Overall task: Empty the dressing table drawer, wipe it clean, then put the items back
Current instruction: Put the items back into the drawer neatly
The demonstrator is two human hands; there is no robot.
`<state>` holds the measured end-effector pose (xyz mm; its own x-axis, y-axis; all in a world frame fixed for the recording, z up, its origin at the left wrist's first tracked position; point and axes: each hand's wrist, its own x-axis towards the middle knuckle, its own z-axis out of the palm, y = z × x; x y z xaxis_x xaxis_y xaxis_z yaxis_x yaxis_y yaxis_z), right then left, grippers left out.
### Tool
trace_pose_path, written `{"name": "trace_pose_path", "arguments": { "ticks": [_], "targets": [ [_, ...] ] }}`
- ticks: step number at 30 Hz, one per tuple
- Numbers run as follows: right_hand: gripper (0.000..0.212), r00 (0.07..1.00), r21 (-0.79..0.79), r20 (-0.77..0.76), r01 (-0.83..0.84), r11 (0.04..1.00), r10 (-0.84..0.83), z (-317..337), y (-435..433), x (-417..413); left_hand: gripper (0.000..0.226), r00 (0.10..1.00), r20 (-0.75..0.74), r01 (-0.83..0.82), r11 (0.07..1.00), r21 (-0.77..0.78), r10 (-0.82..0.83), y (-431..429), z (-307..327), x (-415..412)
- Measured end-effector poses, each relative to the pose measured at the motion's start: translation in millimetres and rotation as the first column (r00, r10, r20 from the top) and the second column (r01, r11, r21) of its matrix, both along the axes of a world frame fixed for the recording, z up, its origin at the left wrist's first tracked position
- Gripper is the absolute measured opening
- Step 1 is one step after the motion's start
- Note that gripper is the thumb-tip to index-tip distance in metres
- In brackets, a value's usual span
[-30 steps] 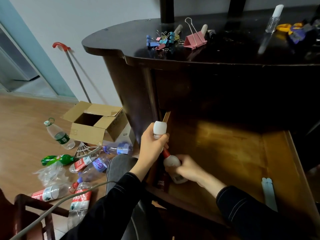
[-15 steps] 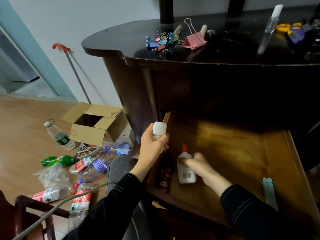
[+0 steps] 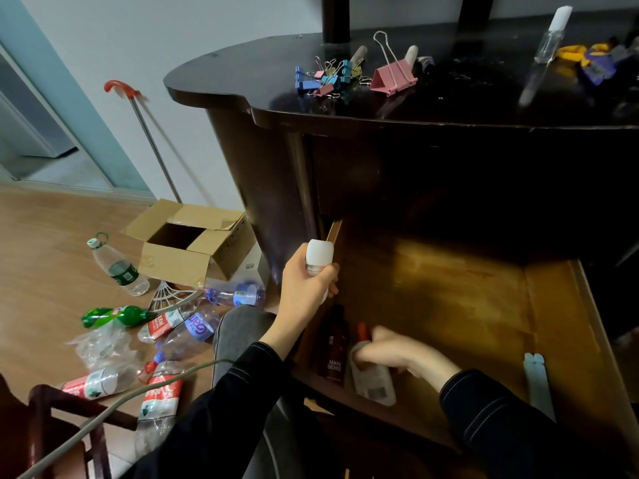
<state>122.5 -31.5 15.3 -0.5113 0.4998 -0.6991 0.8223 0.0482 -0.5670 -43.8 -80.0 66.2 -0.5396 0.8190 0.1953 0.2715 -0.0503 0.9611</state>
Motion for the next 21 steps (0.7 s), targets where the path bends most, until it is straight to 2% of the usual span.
{"name": "trace_pose_path", "arguments": {
  "ticks": [6,11,14,15,17,19,21],
  "targets": [
    [0.063,0.990,-0.114,-0.115,-0.089,0.990,0.076,-0.1,0.6,0.7,0.016,1.000,0.006,-0.003,1.000,0.000,0.003,0.0,0.8,-0.2],
    [0.050,0.980,-0.177,-0.156,-0.150,0.973,0.123,-5.0,-4.8,-4.3,0.017,1.000,-0.008,-0.005,1.000,-0.001,0.005,0.6,0.7,0.0],
    [0.052,0.982,-0.202,-0.150,-0.142,0.969,0.112,-8.0,-3.4,-3.3,0.016,1.000,0.004,-0.007,1.000,-0.001,0.007,0.8,0.0,-0.2],
    [0.052,0.985,-0.215,-0.161,-0.094,0.972,0.060,-7.7,-1.1,-3.0,0.015,1.000,0.019,-0.009,1.000,0.001,0.009,0.8,-0.4,-0.2],
    [0.052,0.963,-0.221,-0.210,0.119,0.968,-0.167,-8.5,6.2,-3.9,0.015,0.999,0.042,-0.012,1.000,0.005,0.012,1.6,-0.7,-0.6],
    [0.050,0.855,-0.259,-0.252,0.391,0.883,-0.453,-10.9,13.6,-6.0,0.015,0.999,0.038,-0.005,1.000,0.004,0.005,2.3,-1.0,-1.5],
    [0.047,0.763,-0.339,-0.232,0.518,0.785,-0.603,-11.1,14.6,-6.2,0.016,0.999,0.033,0.001,1.000,0.000,-0.001,2.2,-1.5,-2.0]
  ]
}}
